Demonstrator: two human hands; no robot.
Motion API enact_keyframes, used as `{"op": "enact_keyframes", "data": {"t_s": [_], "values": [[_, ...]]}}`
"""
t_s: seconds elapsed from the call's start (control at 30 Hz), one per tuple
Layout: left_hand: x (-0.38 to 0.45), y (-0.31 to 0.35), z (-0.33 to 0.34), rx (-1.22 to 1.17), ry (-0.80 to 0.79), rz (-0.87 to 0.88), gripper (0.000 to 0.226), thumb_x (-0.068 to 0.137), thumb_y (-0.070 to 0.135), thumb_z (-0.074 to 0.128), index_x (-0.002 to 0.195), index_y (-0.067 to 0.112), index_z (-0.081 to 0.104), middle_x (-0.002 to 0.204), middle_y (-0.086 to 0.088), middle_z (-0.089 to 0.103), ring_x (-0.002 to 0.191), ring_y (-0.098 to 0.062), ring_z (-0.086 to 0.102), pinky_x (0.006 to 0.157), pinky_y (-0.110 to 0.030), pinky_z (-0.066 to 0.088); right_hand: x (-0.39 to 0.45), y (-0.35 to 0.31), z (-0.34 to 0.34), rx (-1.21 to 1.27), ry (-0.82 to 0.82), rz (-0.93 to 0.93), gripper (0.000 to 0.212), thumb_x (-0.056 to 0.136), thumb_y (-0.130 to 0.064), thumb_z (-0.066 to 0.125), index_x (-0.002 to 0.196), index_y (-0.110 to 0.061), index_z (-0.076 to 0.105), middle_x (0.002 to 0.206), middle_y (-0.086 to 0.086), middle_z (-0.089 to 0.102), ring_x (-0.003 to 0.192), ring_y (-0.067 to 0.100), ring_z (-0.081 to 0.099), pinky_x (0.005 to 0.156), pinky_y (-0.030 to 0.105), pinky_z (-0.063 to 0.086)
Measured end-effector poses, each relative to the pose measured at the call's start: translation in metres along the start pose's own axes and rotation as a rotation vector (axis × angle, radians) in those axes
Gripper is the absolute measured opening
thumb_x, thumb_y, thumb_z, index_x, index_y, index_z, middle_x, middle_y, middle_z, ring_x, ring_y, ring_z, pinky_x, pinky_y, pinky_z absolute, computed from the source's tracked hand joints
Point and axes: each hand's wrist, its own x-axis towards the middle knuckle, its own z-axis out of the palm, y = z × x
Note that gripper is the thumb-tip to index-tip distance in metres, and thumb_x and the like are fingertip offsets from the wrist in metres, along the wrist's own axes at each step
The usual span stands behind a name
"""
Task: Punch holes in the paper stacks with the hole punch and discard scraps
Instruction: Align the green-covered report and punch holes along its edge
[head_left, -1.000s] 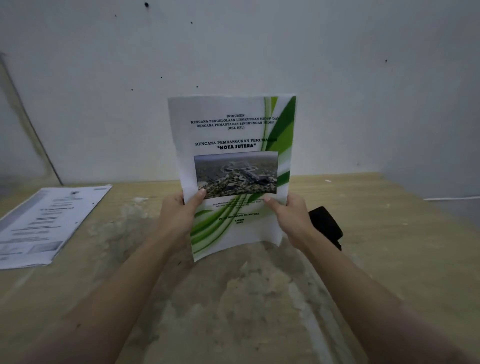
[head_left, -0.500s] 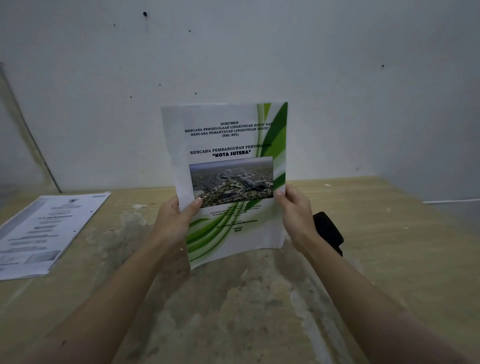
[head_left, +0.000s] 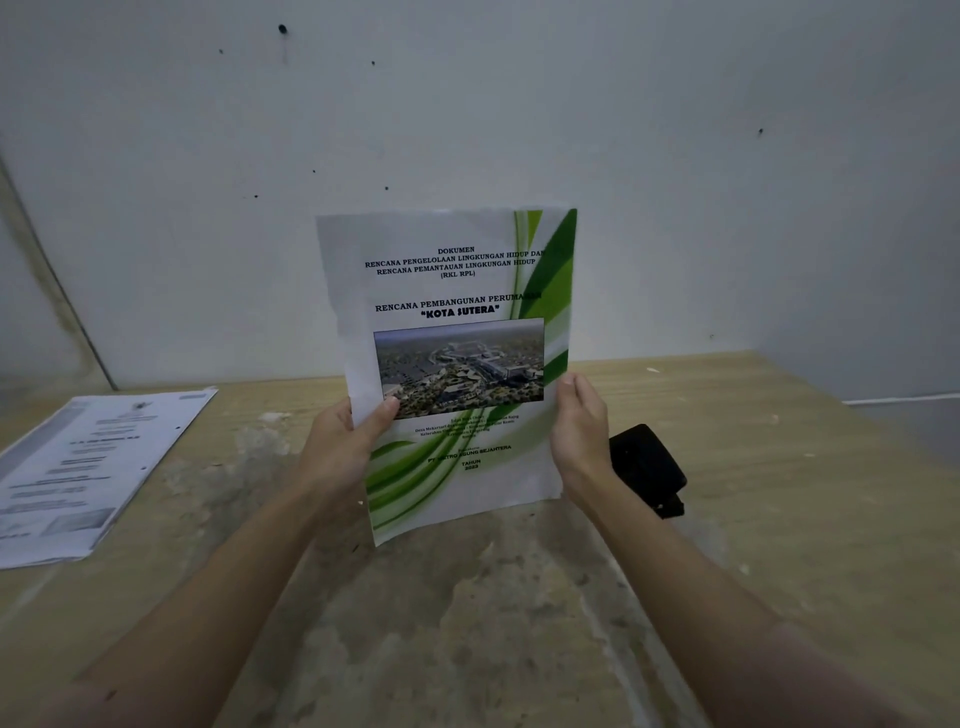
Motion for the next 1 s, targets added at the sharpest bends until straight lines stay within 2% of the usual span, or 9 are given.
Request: {"op": "enact_keyframes", "data": {"t_s": [0.17, 0.4, 0.47, 0.53, 0.6, 0.67, 0.73, 0.83, 1.0], "values": [[0.002, 0.000, 0.000, -0.026, -0.009, -0.008, 0.025, 0.089, 0.022, 0.056, 0.101, 0.001, 0.064, 0.081, -0.011, 0.072, 0.071, -0.023, 0.070, 0.080, -0.042, 0.056, 0.000, 0.006, 0.001, -0.039, 0.021, -0.038, 0.033, 0.102, -0.025, 0.027, 0.078, -0.008, 0.043, 0.078, 0.012, 0.042, 0.072, 0.019, 0.039, 0.067, 0.033, 0.032], [0.006, 0.000, -0.006, -0.054, -0.031, -0.045, 0.016, 0.088, 0.022, 0.058, 0.085, 0.009, 0.066, 0.067, -0.004, 0.074, 0.059, -0.016, 0.071, 0.067, -0.035, 0.060, 0.002, 0.002, -0.002, -0.145, -0.005, -0.115, 0.032, 0.100, -0.017, 0.033, 0.069, -0.015, 0.039, 0.067, -0.002, 0.037, 0.063, 0.011, 0.034, 0.059, 0.022, 0.029], [0.006, 0.003, -0.007, -0.096, -0.036, -0.062, 0.016, 0.087, 0.021, 0.059, 0.084, 0.007, 0.066, 0.062, -0.004, 0.073, 0.055, -0.015, 0.070, 0.056, -0.028, 0.059, 0.007, -0.005, -0.007, -0.153, -0.030, -0.069, 0.030, 0.099, -0.014, 0.038, 0.073, -0.005, 0.050, 0.068, 0.008, 0.041, 0.064, 0.011, 0.038, 0.060, 0.021, 0.031], [0.004, 0.007, -0.008, -0.158, -0.041, -0.088, 0.015, 0.086, 0.017, 0.060, 0.083, 0.004, 0.065, 0.058, -0.004, 0.072, 0.051, -0.015, 0.069, 0.049, -0.025, 0.056, 0.014, -0.009, -0.014, -0.082, -0.067, 0.028, 0.025, 0.096, -0.012, 0.045, 0.091, 0.007, 0.060, 0.084, 0.028, 0.055, 0.076, 0.022, 0.056, 0.071, 0.026, 0.040], [0.002, 0.007, -0.010, -0.211, -0.058, -0.130, 0.014, 0.087, 0.012, 0.058, 0.081, 0.000, 0.063, 0.055, -0.006, 0.071, 0.046, -0.014, 0.067, 0.044, -0.023, 0.054, 0.016, -0.010, -0.023, 0.019, -0.144, 0.160, 0.020, 0.095, -0.008, 0.049, 0.096, 0.004, 0.065, 0.093, 0.023, 0.066, 0.080, 0.024, 0.067, 0.072, 0.027, 0.052], [-0.001, 0.005, -0.012, -0.221, -0.088, -0.180, 0.015, 0.087, 0.011, 0.057, 0.083, -0.003, 0.062, 0.055, -0.007, 0.071, 0.045, -0.016, 0.067, 0.045, -0.024, 0.055, 0.015, -0.004, -0.030, 0.041, -0.241, 0.249, 0.021, 0.094, -0.006, 0.049, 0.082, -0.005, 0.066, 0.077, 0.010, 0.064, 0.062, 0.017, 0.062, 0.054, 0.020, 0.054], [-0.005, 0.000, -0.010, -0.216, -0.111, -0.258, 0.020, 0.087, 0.013, 0.059, 0.092, -0.005, 0.062, 0.056, -0.009, 0.071, 0.046, -0.019, 0.067, 0.046, -0.026, 0.056, 0.013, 0.004, -0.035, 0.029, -0.261, 0.303, 0.024, 0.094, -0.007, 0.050, 0.076, -0.008, 0.065, 0.069, 0.005, 0.063, 0.056, 0.014, 0.059, 0.048, 0.019, 0.051], [-0.012, -0.011, -0.003, -0.237, -0.099, -0.387, 0.013, 0.088, 0.010, 0.057, 0.091, -0.002, 0.060, 0.051, -0.010, 0.069, 0.040, -0.020, 0.065, 0.038, -0.026, 0.052, 0.007, 0.012, -0.040, -0.047, -0.261, 0.355, 0.027, 0.093, -0.007, 0.052, 0.069, -0.012, 0.062, 0.064, 0.001, 0.063, 0.059, 0.014, 0.058, 0.052, 0.024, 0.048], [-0.018, -0.027, 0.001, -0.137, -0.118, -0.600, 0.006, 0.087, 0.006, 0.056, 0.086, 0.000, 0.058, 0.048, -0.011, 0.067, 0.035, -0.021, 0.062, 0.033, -0.025, 0.048, 0.000, 0.026, -0.044, -0.265, -0.322, 0.404, 0.026, 0.092, -0.004, 0.050, 0.067, -0.010, 0.055, 0.076, 0.010, 0.056, 0.076, 0.025, 0.057, 0.068, 0.030, 0.048]]}}
